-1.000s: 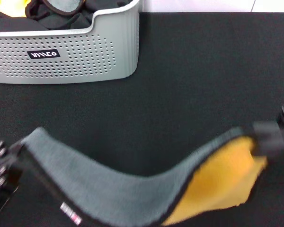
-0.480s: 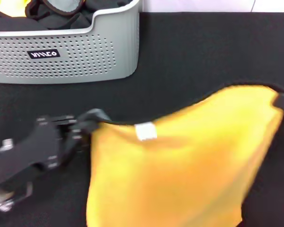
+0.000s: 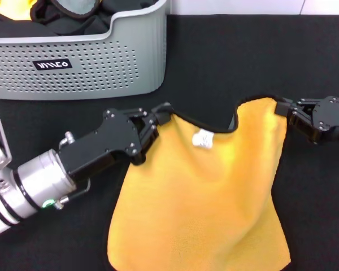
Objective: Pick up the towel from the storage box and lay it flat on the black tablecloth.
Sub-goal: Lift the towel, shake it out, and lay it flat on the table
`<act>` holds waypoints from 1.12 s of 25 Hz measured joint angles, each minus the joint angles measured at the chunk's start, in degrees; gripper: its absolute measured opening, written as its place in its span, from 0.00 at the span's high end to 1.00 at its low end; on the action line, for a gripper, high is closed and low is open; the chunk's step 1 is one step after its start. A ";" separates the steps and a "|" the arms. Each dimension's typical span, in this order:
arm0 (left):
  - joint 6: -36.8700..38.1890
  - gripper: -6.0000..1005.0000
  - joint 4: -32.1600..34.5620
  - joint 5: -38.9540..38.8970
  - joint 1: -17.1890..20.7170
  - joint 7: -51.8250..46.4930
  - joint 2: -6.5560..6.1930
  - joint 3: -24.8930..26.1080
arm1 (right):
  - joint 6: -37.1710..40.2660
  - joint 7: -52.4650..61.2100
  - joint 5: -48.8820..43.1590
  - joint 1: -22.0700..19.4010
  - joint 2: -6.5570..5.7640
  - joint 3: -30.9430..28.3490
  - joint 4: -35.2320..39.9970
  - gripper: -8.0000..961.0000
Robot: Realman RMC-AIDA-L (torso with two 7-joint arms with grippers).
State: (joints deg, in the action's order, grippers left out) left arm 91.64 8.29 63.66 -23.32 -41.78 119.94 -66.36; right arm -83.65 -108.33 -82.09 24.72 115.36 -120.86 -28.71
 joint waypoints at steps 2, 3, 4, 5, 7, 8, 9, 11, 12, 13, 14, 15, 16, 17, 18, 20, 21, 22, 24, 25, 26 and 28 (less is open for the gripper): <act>-2.68 0.98 0.14 -0.08 -0.08 0.69 0.21 1.64 | 2.36 0.00 -0.01 0.54 0.04 0.49 0.01 0.88; -3.79 0.98 0.09 -0.10 -0.12 1.16 0.24 2.30 | 3.81 0.00 -0.01 0.93 0.07 1.03 0.01 0.88; -4.87 0.98 0.05 -0.12 -0.15 1.76 0.25 2.82 | 5.00 0.00 0.01 1.27 0.09 1.54 0.01 0.88; -5.77 0.98 0.06 -0.24 -0.17 2.45 0.25 3.12 | 6.04 -0.01 0.02 1.55 0.12 2.00 0.00 0.88; -7.21 0.98 0.28 -1.27 -0.05 3.56 0.21 3.17 | 8.47 -0.03 0.02 2.12 0.21 2.91 -0.02 0.87; -7.77 0.98 0.42 -2.02 0.11 3.98 0.14 3.20 | 9.28 -0.04 0.02 2.29 0.25 3.24 -0.03 0.87; -8.38 0.98 0.49 -2.99 0.28 4.18 0.07 3.22 | 10.71 -0.07 0.08 2.69 0.33 4.01 -0.03 0.87; -9.52 0.98 0.64 -4.06 0.41 4.39 -0.04 3.24 | 11.74 -0.11 0.27 2.99 0.38 4.56 -0.03 0.87; -10.68 0.98 0.73 -4.34 0.34 4.57 -0.09 3.26 | 14.24 -0.60 0.43 3.87 0.57 6.12 -0.06 0.87; -11.61 0.98 0.79 -4.39 0.18 4.91 -0.10 3.26 | 14.80 -0.79 0.45 4.10 0.62 6.51 -0.07 0.87; -12.60 0.98 0.85 -4.38 0.02 5.85 -0.08 3.23 | 15.53 -1.06 0.46 4.36 0.69 6.99 -0.08 0.87; -13.79 0.98 0.88 -4.36 -0.15 7.42 0.02 3.20 | 17.01 -2.00 0.53 4.96 0.81 7.76 -0.11 0.87; -15.14 0.98 0.83 -4.34 -0.32 9.59 0.23 3.13 | 17.39 -2.20 0.56 5.11 0.82 7.85 -0.11 0.87; -16.12 0.98 0.75 -4.35 -0.48 11.07 0.37 3.06 | 18.01 -2.46 0.68 5.34 0.83 8.02 -0.12 0.87; -17.26 0.98 0.63 -4.38 -0.73 12.48 0.52 3.00 | 19.79 -2.77 1.02 5.81 0.86 8.62 -0.13 0.87; -19.02 0.98 0.43 -4.42 -1.24 13.32 0.62 3.01 | 20.75 -2.78 1.38 6.03 0.85 9.07 -0.13 0.87; -19.87 0.98 0.36 -4.46 -1.50 13.38 0.62 3.05 | 21.57 -2.81 1.80 6.16 0.86 9.56 -0.13 0.87; -20.54 0.98 0.35 -4.51 -1.66 13.39 0.63 3.12 | 22.26 -2.84 2.17 6.24 0.86 9.96 -0.12 0.87; -21.53 0.98 0.39 -4.60 -1.77 13.42 0.64 3.22 | 23.52 -2.95 2.81 6.32 0.85 10.92 -0.09 0.86; -22.01 0.98 0.49 -4.72 -1.82 13.44 0.64 3.26 | 24.19 -2.98 3.23 6.36 0.84 11.47 -0.06 0.86; -22.46 0.98 0.51 -4.99 -1.85 13.45 0.65 3.26 | 24.71 -3.01 3.59 6.40 0.85 11.97 -0.05 0.86; -23.87 0.98 0.46 -6.31 -1.91 13.47 0.64 3.27 | 25.52 -3.07 4.18 6.52 0.84 12.78 -0.04 0.86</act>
State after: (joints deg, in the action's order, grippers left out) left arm 67.77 8.75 57.34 -25.23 -28.31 120.59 -63.09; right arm -58.13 -111.40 -77.91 31.25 116.20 -108.09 -28.75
